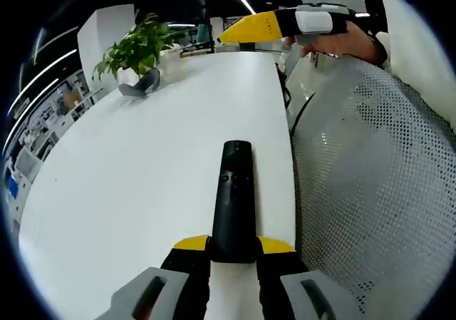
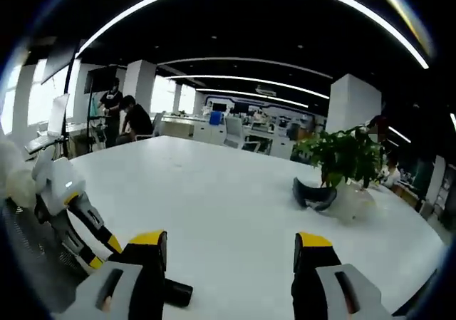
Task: Press the specified remote control buttons in sequence, fully releasing each button before pressing the next.
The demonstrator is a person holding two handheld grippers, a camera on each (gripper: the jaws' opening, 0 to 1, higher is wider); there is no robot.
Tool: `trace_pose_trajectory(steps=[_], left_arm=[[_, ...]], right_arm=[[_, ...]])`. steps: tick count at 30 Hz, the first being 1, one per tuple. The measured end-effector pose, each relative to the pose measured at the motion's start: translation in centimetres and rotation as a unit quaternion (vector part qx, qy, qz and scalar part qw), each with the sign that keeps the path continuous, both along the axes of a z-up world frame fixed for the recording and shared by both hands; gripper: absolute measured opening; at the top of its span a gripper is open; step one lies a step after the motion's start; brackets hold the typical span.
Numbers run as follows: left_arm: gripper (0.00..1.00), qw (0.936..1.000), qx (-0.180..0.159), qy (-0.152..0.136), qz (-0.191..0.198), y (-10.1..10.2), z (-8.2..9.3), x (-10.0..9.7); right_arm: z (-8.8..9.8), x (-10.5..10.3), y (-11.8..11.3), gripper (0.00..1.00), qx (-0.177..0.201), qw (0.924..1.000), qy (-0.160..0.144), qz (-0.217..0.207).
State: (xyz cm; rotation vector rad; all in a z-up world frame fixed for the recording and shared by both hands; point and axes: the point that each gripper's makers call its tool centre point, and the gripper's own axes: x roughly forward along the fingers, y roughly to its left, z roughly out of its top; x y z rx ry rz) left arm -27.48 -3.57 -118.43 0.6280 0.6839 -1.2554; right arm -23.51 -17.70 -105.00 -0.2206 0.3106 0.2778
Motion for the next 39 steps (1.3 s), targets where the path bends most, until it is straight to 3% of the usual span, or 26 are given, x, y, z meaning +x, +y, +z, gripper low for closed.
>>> trace_pose_trajectory(steps=[4, 13, 28, 39], left_arm=[[0.24, 1.0, 0.009, 0.001, 0.0, 0.4, 0.0, 1.3], [0.24, 0.9992, 0.038, -0.009, -0.01, 1.4, -0.3, 4.6], [0.24, 0.9962, 0.072, -0.041, -0.024, 2.2, 0.5, 12.4], [0.24, 0.9955, 0.08, -0.049, -0.01, 2.5, 0.3, 17.5]], right_arm=[[0.3, 0.0, 0.0, 0.7, -0.006, 0.9999, -0.01, 0.002], [-0.3, 0.1, -0.4, 0.7, -0.002, 0.9999, 0.008, -0.007], [-0.6, 0.0, -0.7, 0.71, -0.007, 0.9997, 0.018, -0.015], [-0.9, 0.0, -1.5, 0.74, -0.006, 0.999, 0.028, -0.035]])
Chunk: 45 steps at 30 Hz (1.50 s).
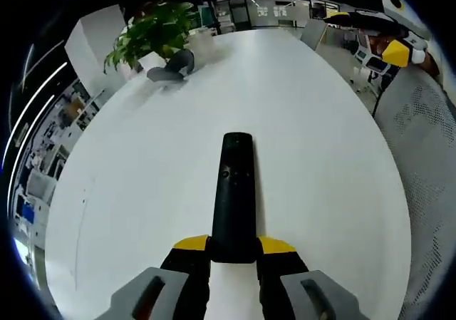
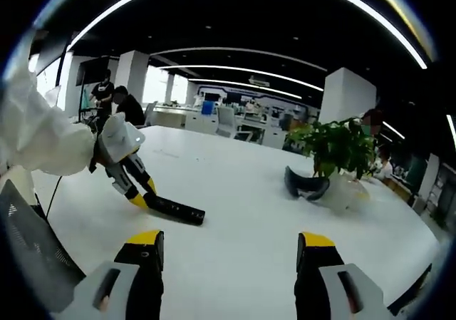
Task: Press the specified remote control buttons in sequence, fully releasing each button before pressing the next.
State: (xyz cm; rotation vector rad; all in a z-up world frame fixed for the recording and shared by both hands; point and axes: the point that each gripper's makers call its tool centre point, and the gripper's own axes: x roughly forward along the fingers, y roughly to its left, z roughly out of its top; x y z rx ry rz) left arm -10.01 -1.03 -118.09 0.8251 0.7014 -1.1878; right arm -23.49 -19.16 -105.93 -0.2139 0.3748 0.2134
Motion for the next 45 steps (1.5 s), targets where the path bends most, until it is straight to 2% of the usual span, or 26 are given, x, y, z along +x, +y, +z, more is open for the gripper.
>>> trace_pose_trajectory(steps=[4, 14, 31, 35, 41, 45], left_arm=[[0.24, 0.9999, 0.01, -0.004, -0.006, 0.1, -0.2, 1.7], [0.24, 0.9987, 0.039, -0.016, -0.03, 0.3, -0.1, 5.8], [0.24, 0.9974, 0.067, -0.014, -0.021, 0.7, -0.7, 12.6], [0.24, 0.997, 0.074, -0.005, -0.023, 0.6, -0.4, 13.5], [0.25, 0.9946, 0.08, 0.045, -0.048, 0.5, -0.5, 13.4], [0.28, 0.995, 0.076, 0.054, -0.036, 0.6, -0.4, 13.4]], right_arm=[[0.2, -0.1, -0.1, 0.72, 0.0, 1.0, -0.005, -0.003], [-0.4, 0.0, -0.4, 0.7, -0.002, 0.9999, 0.01, -0.008], [-1.3, 0.1, -0.5, 0.71, -0.007, 0.9993, 0.034, -0.012], [-1.1, 0.2, -0.5, 0.71, -0.004, 0.9995, 0.029, -0.014], [-1.3, 0.2, -0.5, 0.71, -0.006, 0.9992, 0.037, -0.015], [-1.2, 0.2, -0.4, 0.71, -0.003, 0.9992, 0.037, -0.013]])
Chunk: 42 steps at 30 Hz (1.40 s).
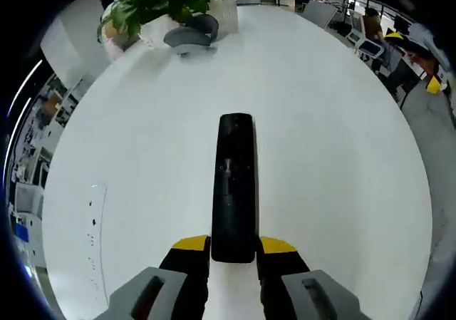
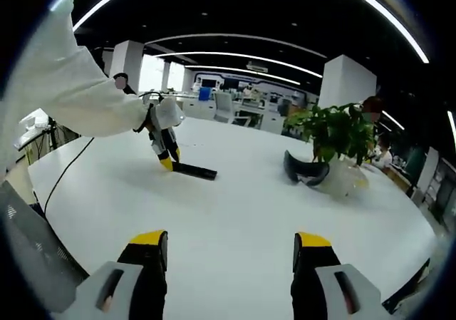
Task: Press the specified remote control buttons in sequence, fully releasing each button before pressing the next.
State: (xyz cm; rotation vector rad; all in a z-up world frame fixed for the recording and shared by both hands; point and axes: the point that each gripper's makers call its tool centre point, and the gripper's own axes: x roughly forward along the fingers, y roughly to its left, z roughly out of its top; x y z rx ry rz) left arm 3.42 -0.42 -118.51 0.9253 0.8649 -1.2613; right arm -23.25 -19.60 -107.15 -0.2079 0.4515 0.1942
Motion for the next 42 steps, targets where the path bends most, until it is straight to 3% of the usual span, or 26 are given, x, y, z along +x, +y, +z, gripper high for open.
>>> trace_pose_trajectory(steps=[3, 5, 6, 10, 12, 14, 17, 19, 21, 22, 28, 30, 31, 34, 35, 36, 38, 39, 41, 42], left_arm=[[0.4, 0.9991, 0.001, -0.042, -0.003, 0.0, 0.4, 1.1], [0.47, 0.9981, 0.007, -0.055, 0.029, 0.3, 0.6, 1.5], [0.54, 0.9951, 0.009, -0.073, 0.067, 0.7, 0.8, 2.2], [0.77, 0.9866, -0.023, -0.131, 0.093, 1.1, 1.7, 3.2], [0.94, 0.9824, -0.046, -0.129, 0.127, 1.3, 1.9, 3.0], [0.97, 0.9751, -0.061, -0.13, 0.169, 1.8, 2.3, 2.9], [1.0, 0.9487, -0.146, -0.116, 0.256, 1.7, 3.9, 2.7], [1.0, 0.9348, -0.183, -0.099, 0.288, 1.8, 4.9, 2.0], [1.0, 0.9156, -0.222, -0.088, 0.323, 2.2, 6.1, 1.2], [1.0, 0.9034, -0.249, -0.088, 0.338, 2.4, 7.0, 0.7], [1.0, 0.8595, -0.324, -0.094, 0.384, 4.1, 10.2, -2.9], [1.0, 0.857, -0.328, -0.097, 0.385, 4.7, 10.7, -4.3], [1.0, 0.8493, -0.338, -0.103, 0.392, 5.2, 11.3, -5.1], [1.0, 0.8431, -0.339, -0.11, 0.403, 6.3, 12.1, -7.1], [1.0, 0.839, -0.337, -0.128, 0.408, 7.3, 12.9, -8.3], [1.0, 0.834, -0.341, -0.137, 0.412, 7.8, 13.4, -8.9], [1.0, 0.8131, -0.358, -0.152, 0.433, 9.1, 14.8, -10.3], [1.0, 0.8069, -0.363, -0.155, 0.439, 9.6, 15.3, -11.0], [1.0, 0.8005, -0.364, -0.171, 0.444, 10.8, 16.0, -12.7], [1.0, 0.8014, -0.358, -0.183, 0.443, 11.6, 16.2, -13.7]], right_arm=[[0.0, 0.0, 0.1, 0.71, -0.001, 1.0, 0.0, 0.002], [0.2, 0.0, 0.1, 0.71, 0.0, 1.0, -0.004, 0.002], [0.2, 0.0, 0.1, 0.71, 0.001, 1.0, -0.005, 0.002], [0.4, 0.0, 0.1, 0.72, -0.001, 0.9999, -0.012, 0.002], [0.7, 0.0, 0.1, 0.73, 0.001, 0.9998, -0.018, 0.001], [0.8, 0.1, 0.0, 0.74, 0.005, 0.9998, -0.021, -0.001], [1.0, 0.1, 0.2, 0.75, 0.009, 0.9996, -0.025, 0.003], [1.1, 0.1, 0.3, 0.77, 0.01, 0.9995, -0.029, 0.006], [1.2, 0.1, 0.6, 0.79, 0.019, 0.9992, -0.031, 0.013], [1.3, 0.1, 0.7, 0.81, 0.023, 0.999, -0.036, 0.015], [1.3, 0.2, 1.0, 0.89, 0.036, 0.9984, -0.039, 0.021], [1.4, 0.2, 1.1, 0.93, 0.045, 0.9978, -0.043, 0.022], [1.5, 0.2, 1.1, 0.95, 0.047, 0.9976, -0.046, 0.023], [1.6, 0.2, 1.5, 0.98, 0.056, 0.9969, -0.047, 0.029], [1.6, 0.2, 1.5, 0.99, 0.058, 0.9967, -0.049, 0.03], [1.9, 0.1, 1.5, 0.99, 0.06, 0.9962, -0.054, 0.031], [2.3, 0.1, 1.6, 0.99, 0.066, 0.995, -0.067, 0.032], [2.2, 0.1, 1.6, 0.99, 0.067, 0.9952, -0.064, 0.031], [2.0, 0.2, 1.6, 0.99, 0.07, 0.9952, -0.061, 0.03], [1.9, 0.1, 1.6, 0.99, 0.071, 0.9953, -0.059, 0.03]])
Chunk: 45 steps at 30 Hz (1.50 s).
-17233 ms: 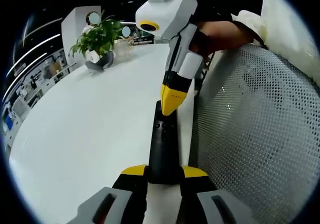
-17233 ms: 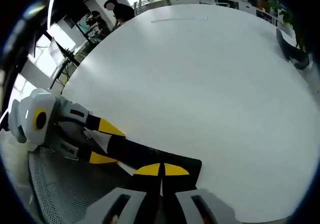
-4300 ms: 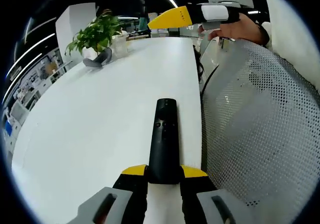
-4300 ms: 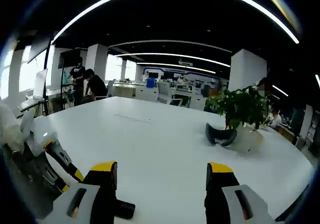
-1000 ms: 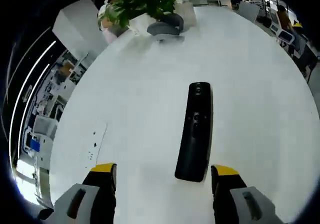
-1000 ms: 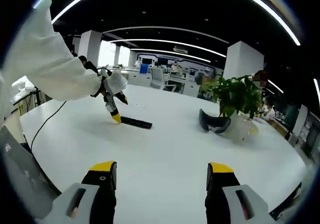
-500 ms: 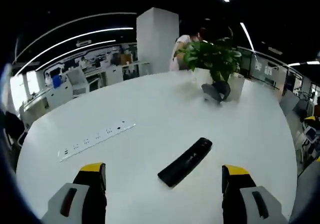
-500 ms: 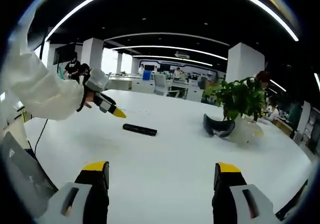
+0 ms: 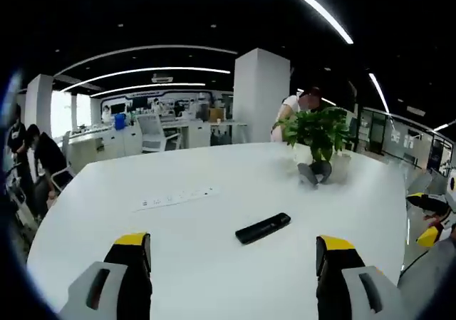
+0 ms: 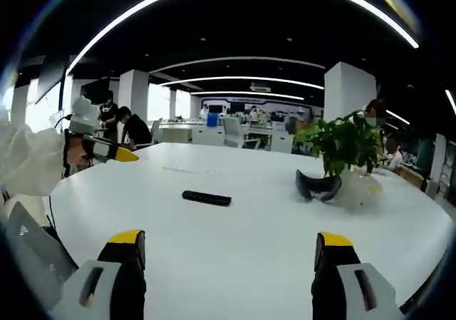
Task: Press the specified remote control buttons in sequence, fully releasing each button before pressing the next.
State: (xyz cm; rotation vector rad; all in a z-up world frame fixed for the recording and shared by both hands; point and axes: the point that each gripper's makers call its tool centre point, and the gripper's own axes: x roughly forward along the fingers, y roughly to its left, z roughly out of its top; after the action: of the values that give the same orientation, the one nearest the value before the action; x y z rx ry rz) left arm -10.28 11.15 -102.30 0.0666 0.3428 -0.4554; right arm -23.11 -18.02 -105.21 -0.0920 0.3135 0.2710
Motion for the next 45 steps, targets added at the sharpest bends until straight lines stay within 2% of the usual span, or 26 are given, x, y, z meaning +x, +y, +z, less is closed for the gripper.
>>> trace_pose_trajectory(steps=[2, 8, 12, 17, 19, 22, 24, 28, 29, 33, 35, 36, 38, 40, 42, 45], left_arm=[[1.0, 0.9998, 0.01, 0.0, 0.014, 1.2, 0.0, -1.7], [1.0, 0.9983, 0.003, -0.009, 0.057, 3.2, 0.4, -5.3], [1.0, 0.9959, -0.022, -0.021, 0.085, 3.4, 0.8, -7.7], [1.0, 0.9935, -0.016, -0.04, 0.105, 3.8, 0.6, -10.2], [1.0, 0.993, -0.016, -0.045, 0.108, 3.8, 0.2, -11.1], [1.0, 0.9929, 0.02, -0.036, 0.112, 3.9, -1.4, -12.4], [1.0, 0.9929, 0.017, -0.029, 0.114, 3.7, -1.9, -13.1], [1.0, 0.9894, -0.016, -0.046, 0.137, 3.8, -2.0, -13.6], [1.0, 0.989, -0.015, -0.05, 0.139, 3.8, -2.2, -13.7], [1.0, 0.9875, 0.008, -0.055, 0.147, 4.3, -2.2, -13.6], [1.0, 0.9849, 0.002, -0.067, 0.16, 4.9, -1.9, -13.4], [1.0, 0.9842, 0.002, -0.068, 0.163, 5.1, -1.9, -13.4], [1.0, 0.9825, 0.012, -0.082, 0.167, 5.4, -1.7, -13.4], [1.0, 0.98, 0.034, -0.096, 0.171, 5.6, -1.5, -13.4], [1.0, 0.9804, 0.047, -0.093, 0.167, 5.4, -1.9, -13.3], [1.0, 0.9808, 0.053, -0.088, 0.166, 5.4, -2.1, -13.4]], right_arm=[[0.0, -0.1, 0.1, 0.99, 0.002, 1.0, 0.003, 0.001], [0.1, -0.2, -0.1, 0.98, 0.002, 1.0, -0.003, -0.002], [0.2, -0.2, -0.1, 0.97, -0.004, 1.0, -0.007, -0.003], [0.3, -0.2, -0.2, 0.95, -0.009, 0.9999, -0.012, -0.007], [0.4, -0.2, -0.4, 0.94, -0.013, 0.9998, -0.015, -0.009], [0.9, -0.3, -0.4, 0.94, -0.01, 0.9995, -0.026, -0.012], [0.9, -0.2, -0.5, 0.94, -0.012, 0.9996, -0.023, -0.014], [1.3, -0.2, -0.6, 0.93, -0.014, 0.9993, -0.031, -0.018], [1.3, -0.2, -0.6, 0.93, -0.018, 0.9993, -0.029, -0.018], [1.6, -0.3, -0.4, 0.94, -0.018, 0.9994, -0.025, -0.019], [2.3, -0.3, -0.1, 0.94, 0.012, 0.9991, -0.034, -0.024], [2.2, -0.3, 0.0, 0.94, 0.012, 0.9991, -0.034, -0.022], [1.5, -0.2, 0.2, 0.93, -0.007, 0.9992, -0.035, -0.016], [0.6, -0.4, 0.2, 0.9, -0.024, 0.9996, -0.007, -0.012], [1.1, -0.4, 0.5, 0.88, -0.024, 0.9994, -0.025, -0.005], [0.7, -0.5, 0.7, 0.88, -0.035, 0.9992, -0.016, 0.003]])
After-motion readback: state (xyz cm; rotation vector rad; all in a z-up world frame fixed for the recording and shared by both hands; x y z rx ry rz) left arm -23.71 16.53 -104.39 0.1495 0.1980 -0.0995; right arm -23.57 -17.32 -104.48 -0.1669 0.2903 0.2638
